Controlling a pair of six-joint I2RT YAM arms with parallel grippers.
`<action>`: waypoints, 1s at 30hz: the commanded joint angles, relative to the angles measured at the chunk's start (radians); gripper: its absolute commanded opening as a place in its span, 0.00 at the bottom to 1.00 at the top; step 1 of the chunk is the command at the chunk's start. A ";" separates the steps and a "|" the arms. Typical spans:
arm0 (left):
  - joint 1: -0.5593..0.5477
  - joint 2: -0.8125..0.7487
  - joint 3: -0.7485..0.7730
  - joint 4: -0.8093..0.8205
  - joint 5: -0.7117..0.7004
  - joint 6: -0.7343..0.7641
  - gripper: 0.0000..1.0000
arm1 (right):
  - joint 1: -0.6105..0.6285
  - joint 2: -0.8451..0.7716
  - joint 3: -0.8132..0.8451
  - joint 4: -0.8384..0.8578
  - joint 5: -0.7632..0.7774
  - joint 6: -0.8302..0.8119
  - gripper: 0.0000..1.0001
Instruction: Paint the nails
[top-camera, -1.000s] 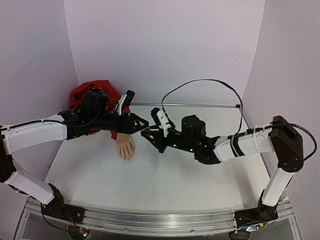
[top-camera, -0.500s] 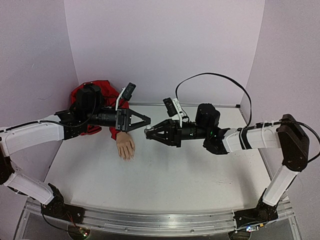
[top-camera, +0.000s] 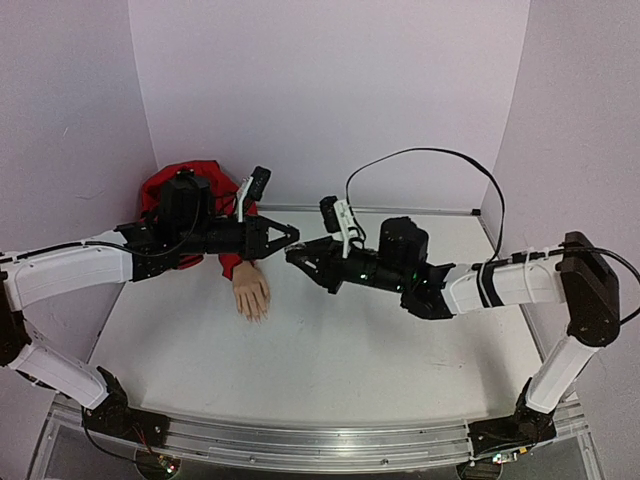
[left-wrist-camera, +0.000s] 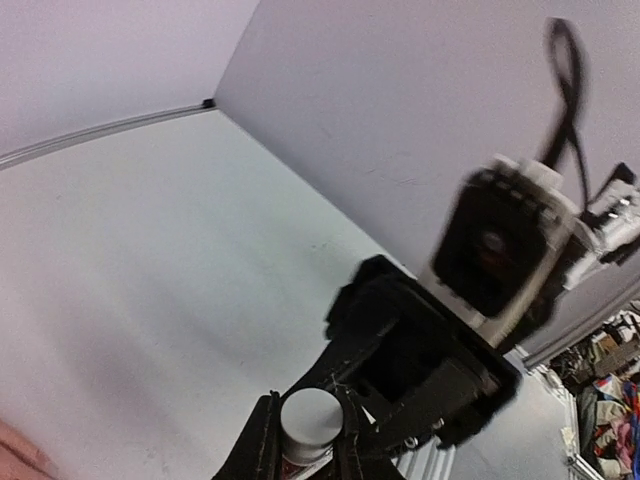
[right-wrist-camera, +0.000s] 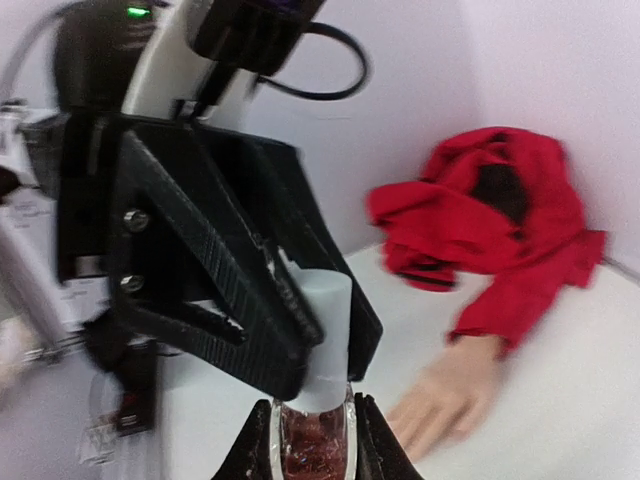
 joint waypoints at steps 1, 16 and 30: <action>-0.023 0.027 0.066 -0.104 -0.277 -0.057 0.00 | 0.148 0.043 0.067 -0.118 1.092 -0.382 0.00; -0.009 0.059 0.115 -0.146 -0.086 -0.027 0.39 | -0.043 0.005 -0.005 -0.025 -0.005 -0.127 0.00; 0.021 -0.027 0.027 0.039 0.211 -0.049 0.66 | -0.125 0.022 0.002 0.309 -0.554 0.234 0.00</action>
